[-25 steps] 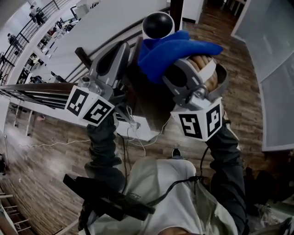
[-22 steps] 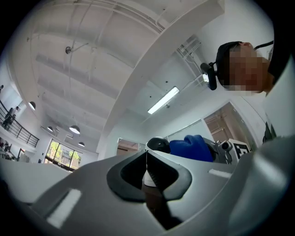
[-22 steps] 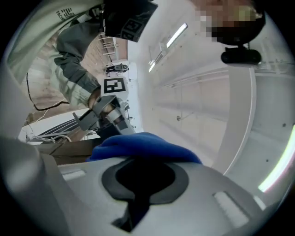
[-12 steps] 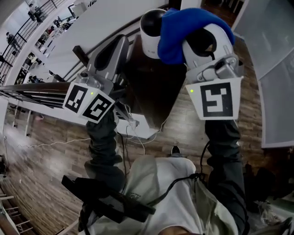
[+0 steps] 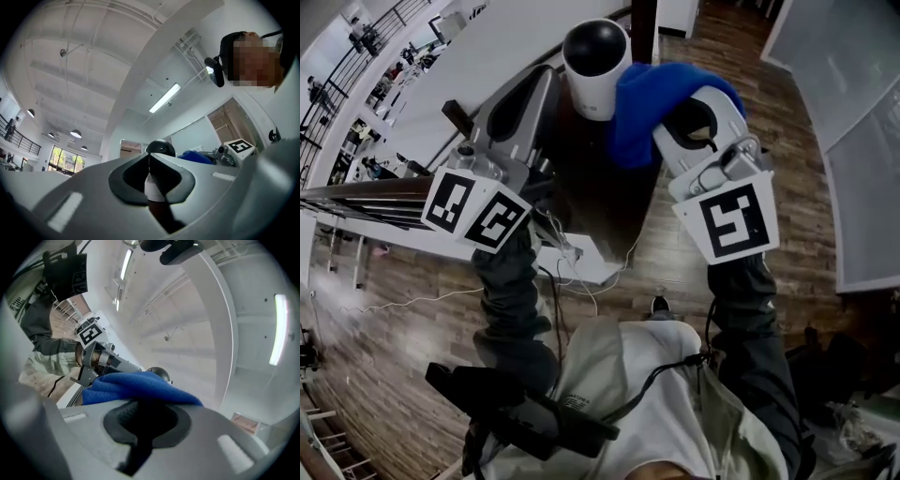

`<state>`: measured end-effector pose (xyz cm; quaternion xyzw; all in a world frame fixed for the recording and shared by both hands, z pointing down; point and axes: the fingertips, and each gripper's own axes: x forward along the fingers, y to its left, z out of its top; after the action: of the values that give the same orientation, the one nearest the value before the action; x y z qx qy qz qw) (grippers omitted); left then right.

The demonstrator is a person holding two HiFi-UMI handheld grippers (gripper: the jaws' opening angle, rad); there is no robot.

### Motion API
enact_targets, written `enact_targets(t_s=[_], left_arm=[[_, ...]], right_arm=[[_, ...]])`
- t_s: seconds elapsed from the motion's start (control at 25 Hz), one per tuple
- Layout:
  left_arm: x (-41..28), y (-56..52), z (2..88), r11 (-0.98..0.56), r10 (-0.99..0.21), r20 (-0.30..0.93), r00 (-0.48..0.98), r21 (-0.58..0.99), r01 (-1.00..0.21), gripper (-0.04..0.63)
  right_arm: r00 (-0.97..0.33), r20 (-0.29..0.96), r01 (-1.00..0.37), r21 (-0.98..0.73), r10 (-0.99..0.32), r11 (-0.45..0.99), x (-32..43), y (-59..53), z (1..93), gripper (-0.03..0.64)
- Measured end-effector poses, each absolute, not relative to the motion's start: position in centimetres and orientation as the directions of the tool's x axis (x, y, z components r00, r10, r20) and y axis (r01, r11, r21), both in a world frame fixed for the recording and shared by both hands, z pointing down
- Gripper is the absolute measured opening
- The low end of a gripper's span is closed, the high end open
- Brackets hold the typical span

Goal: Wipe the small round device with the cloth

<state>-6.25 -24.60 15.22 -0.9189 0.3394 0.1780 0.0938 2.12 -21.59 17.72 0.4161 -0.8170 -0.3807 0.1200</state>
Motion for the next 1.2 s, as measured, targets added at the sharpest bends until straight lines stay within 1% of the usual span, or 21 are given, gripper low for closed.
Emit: enact_targets(t_s=[0.12,0.2,0.28,0.36,0.44,0.56,0.6,0.72,0.8,0.88,0.96,1.12,1.2], left_arm=[[-6.2,-24.5,15.2,-0.757,-0.587,-0.388,0.711,-0.047,-0.651,-0.011],[-6.2,-24.4,14.9,-0.757,-0.586,-0.390,0.710,-0.048,-0.652,-0.011],[-6.3,-24.2,14.6,-0.754,-0.587,-0.394,0.707,-0.051,-0.655,-0.011],[-6.4,-24.0,14.5,-0.754,-0.586,-0.394,0.709,-0.055,-0.654,-0.011],[-6.4,-23.9,14.5,-0.757,-0.583,-0.393,0.711,-0.057,-0.651,-0.011],[-6.5,-23.6,14.4,-0.758,-0.579,-0.396,0.712,-0.060,-0.649,-0.011],[-6.6,-23.5,14.3,-0.759,-0.577,-0.398,0.714,-0.062,-0.648,-0.011],[-6.6,-23.3,14.2,-0.760,-0.574,-0.403,0.713,-0.062,-0.647,-0.011],[-6.4,-23.5,14.4,-0.762,-0.575,-0.401,0.713,-0.056,-0.645,-0.011],[-6.3,-23.7,14.5,-0.763,-0.577,-0.398,0.713,-0.051,-0.645,-0.011],[-6.3,-23.8,14.5,-0.763,-0.578,-0.397,0.713,-0.049,-0.645,-0.011],[-6.1,-23.4,14.4,-0.765,-0.573,-0.400,0.715,-0.052,-0.642,-0.011],[-6.0,-23.2,14.3,-0.765,-0.572,-0.399,0.717,-0.056,-0.641,-0.011]], right_arm=[[-0.605,-0.139,-0.647,0.660,-0.784,0.382,3.6,-22.1,16.0,0.020],[-0.584,-0.173,-0.691,0.619,-0.793,0.374,4.9,-22.9,13.8,0.020],[-0.587,-0.237,-0.717,0.597,-0.774,0.360,5.4,-23.9,11.1,0.020],[-0.614,-0.270,-0.720,0.575,-0.742,0.387,4.7,-24.7,9.8,0.020],[-0.647,-0.267,-0.702,0.574,-0.715,0.421,3.4,-25.3,10.0,0.020],[-0.645,-0.248,-0.703,0.563,-0.723,0.434,3.2,-25.8,11.6,0.020],[-0.646,-0.217,-0.698,0.556,-0.732,0.451,3.4,-26.0,12.6,0.020],[-0.673,-0.074,-0.640,0.556,-0.736,0.530,3.5,-26.6,16.5,0.020],[-0.697,-0.024,-0.608,0.550,-0.717,0.573,3.6,-26.8,18.2,0.020],[-0.716,-0.024,-0.597,0.539,-0.698,0.595,3.7,-26.9,18.1,0.020],[-0.724,-0.048,-0.596,0.547,-0.688,0.588,3.8,-27.0,16.6,0.020],[-0.725,-0.148,-0.611,0.588,-0.673,0.529,3.7,-26.9,10.9,0.020],[-0.733,-0.169,-0.596,0.627,-0.659,0.502,3.1,-26.9,8.7,0.020]])
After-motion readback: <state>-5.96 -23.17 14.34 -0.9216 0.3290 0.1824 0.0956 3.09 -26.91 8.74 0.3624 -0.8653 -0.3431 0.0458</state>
